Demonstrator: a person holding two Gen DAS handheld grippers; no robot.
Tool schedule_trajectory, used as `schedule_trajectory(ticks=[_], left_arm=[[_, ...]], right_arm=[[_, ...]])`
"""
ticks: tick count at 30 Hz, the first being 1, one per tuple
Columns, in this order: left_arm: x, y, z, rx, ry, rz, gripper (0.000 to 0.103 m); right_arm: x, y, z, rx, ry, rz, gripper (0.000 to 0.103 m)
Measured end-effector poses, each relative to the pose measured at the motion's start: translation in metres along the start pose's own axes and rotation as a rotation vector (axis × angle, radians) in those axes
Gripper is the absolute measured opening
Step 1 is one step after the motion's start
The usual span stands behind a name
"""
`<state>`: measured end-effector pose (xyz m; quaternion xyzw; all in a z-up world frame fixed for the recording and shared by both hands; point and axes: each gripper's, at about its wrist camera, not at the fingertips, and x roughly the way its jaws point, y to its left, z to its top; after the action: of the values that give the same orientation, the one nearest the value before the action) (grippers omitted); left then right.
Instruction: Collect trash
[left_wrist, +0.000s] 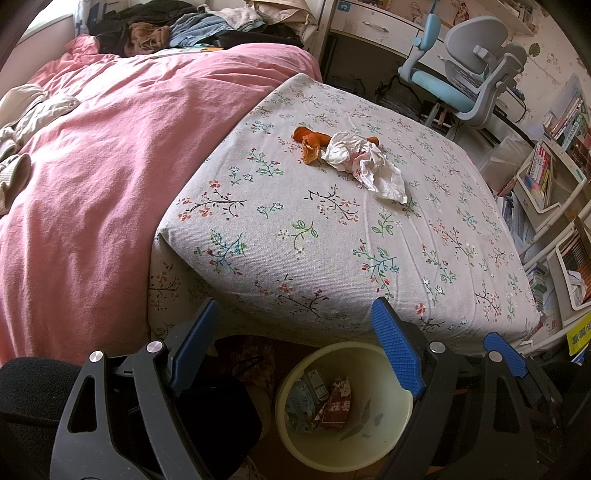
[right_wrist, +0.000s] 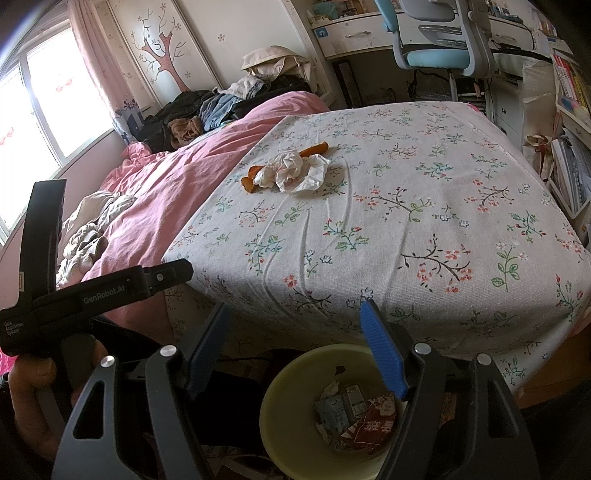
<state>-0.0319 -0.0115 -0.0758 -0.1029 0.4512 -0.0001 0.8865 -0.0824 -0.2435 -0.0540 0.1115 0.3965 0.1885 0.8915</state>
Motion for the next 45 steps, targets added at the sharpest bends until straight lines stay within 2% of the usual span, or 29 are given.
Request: schedule_trajectory(ticks=[45], left_arm=[[0.0000, 0.0011, 0.0006, -0.002, 0.002, -0.002, 0.081]], right_arm=[[-0.0023, -0.0031, -0.0051, -0.001, 0.002, -0.004, 0.071]])
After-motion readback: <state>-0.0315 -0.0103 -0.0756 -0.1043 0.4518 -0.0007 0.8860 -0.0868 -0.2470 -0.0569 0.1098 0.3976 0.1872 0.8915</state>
